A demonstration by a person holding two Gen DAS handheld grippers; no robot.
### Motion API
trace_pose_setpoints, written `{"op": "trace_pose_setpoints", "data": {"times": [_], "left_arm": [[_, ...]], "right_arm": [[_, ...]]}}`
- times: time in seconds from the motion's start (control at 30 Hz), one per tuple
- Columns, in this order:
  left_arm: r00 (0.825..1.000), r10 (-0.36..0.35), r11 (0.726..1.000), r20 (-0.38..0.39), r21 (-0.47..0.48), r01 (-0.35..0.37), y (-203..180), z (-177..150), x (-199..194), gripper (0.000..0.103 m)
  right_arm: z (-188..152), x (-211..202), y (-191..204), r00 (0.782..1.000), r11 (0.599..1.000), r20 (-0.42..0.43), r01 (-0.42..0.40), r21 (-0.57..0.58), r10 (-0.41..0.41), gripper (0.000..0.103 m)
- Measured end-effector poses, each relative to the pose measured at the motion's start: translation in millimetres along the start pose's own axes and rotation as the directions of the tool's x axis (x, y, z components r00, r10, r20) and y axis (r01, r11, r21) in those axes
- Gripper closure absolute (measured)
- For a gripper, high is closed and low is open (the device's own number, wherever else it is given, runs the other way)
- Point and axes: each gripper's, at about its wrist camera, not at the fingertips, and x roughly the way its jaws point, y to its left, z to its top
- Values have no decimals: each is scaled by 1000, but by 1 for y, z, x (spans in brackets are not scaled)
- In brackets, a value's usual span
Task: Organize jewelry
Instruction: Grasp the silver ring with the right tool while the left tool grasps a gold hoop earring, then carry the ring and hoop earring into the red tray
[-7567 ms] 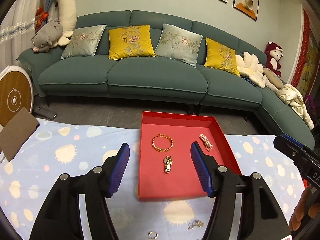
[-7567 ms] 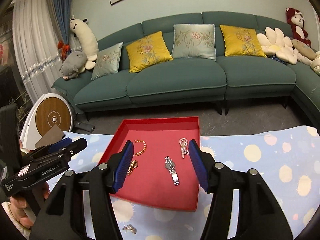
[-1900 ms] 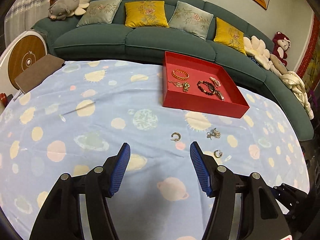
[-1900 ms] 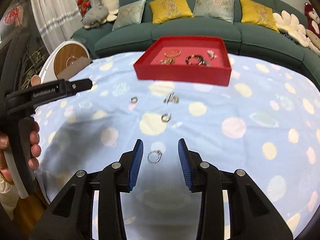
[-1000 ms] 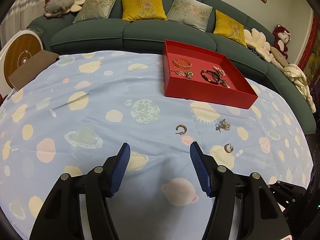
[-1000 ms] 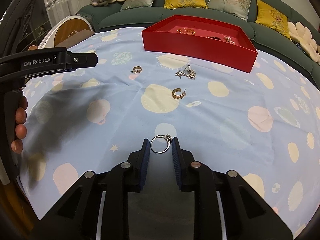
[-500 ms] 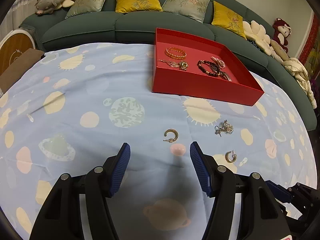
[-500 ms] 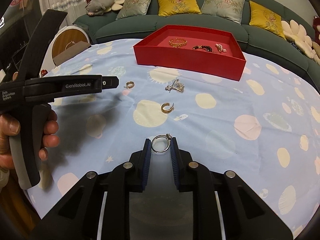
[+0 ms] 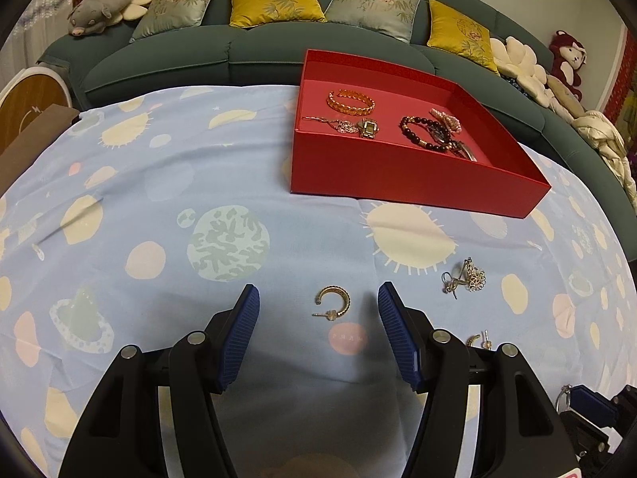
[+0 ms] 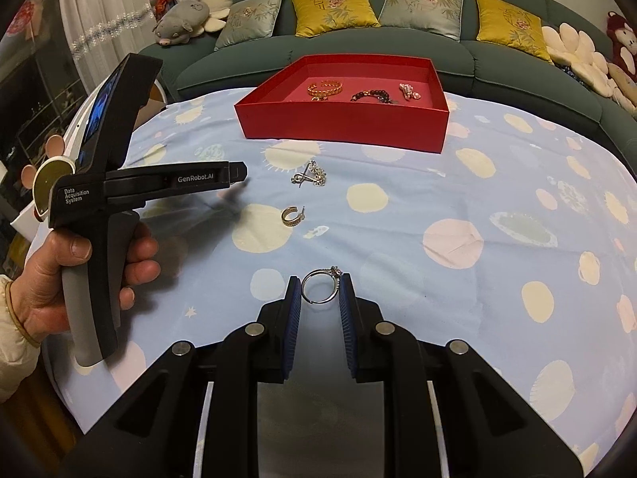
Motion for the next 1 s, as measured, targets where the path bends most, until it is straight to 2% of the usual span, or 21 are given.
{"op": "trace_pose_setpoints", "data": {"times": [0.1,0.27,0.43,0.63,1.0], "left_arm": [[1000,-5,1000,4,1,5,-1,0,1,48],[1000,-2,1000,13,28,2,-4,-1,1,77],[1000,16,998,21,55,-17,-8,-4,1,89],[1000,8,999,14,48,-8,-9,-4,-2,89],[996,-47,998,75,49,43,-21,8,-43,89]], "right_arm": [[0,-1,-2,1000,1000,1,1,4,-1,84],[0,0,-2,1000,1000,-2,0,5,0,84],[0,1,-2,1000,1000,-2,-1,7,1,84],[3,1,0,1000,1000,3,-8,7,8,84],[19,-11,3,999,1000,51,-10,13,9,84]]}}
